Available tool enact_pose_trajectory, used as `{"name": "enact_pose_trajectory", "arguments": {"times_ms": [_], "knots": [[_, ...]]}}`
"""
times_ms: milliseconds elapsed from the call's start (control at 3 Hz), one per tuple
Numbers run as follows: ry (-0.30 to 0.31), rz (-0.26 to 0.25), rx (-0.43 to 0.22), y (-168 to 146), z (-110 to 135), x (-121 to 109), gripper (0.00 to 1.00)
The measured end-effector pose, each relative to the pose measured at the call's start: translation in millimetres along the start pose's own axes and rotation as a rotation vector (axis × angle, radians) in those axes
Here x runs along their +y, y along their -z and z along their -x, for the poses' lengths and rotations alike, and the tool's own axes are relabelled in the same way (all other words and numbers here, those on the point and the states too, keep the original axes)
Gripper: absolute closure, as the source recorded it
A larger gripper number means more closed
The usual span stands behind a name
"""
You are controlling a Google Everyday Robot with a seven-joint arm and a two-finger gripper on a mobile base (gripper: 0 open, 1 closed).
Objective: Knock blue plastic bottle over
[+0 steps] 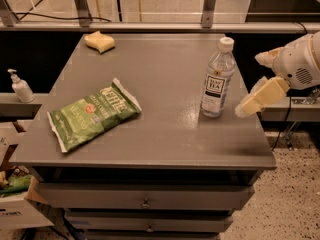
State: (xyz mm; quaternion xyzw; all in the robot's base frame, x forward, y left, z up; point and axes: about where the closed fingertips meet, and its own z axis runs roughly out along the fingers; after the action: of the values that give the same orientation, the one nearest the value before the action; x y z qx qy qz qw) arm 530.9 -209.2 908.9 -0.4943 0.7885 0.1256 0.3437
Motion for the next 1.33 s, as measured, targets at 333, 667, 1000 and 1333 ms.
{"name": "enact_pose_trajectory", "arguments": {"times_ms": [333, 667, 1000, 1333], "knots": [[-0.026, 0.017, -0.082, -9.4, 16.6, -0.3, 0.00], [-0.033, 0.027, -0.135, -24.6, 34.8, 0.8, 0.00], [-0.036, 0.030, -0.167, -38.7, 52.7, 4.0, 0.00], [-0.034, 0.033, -0.191, -53.2, 74.0, 6.6, 0.00]]}}
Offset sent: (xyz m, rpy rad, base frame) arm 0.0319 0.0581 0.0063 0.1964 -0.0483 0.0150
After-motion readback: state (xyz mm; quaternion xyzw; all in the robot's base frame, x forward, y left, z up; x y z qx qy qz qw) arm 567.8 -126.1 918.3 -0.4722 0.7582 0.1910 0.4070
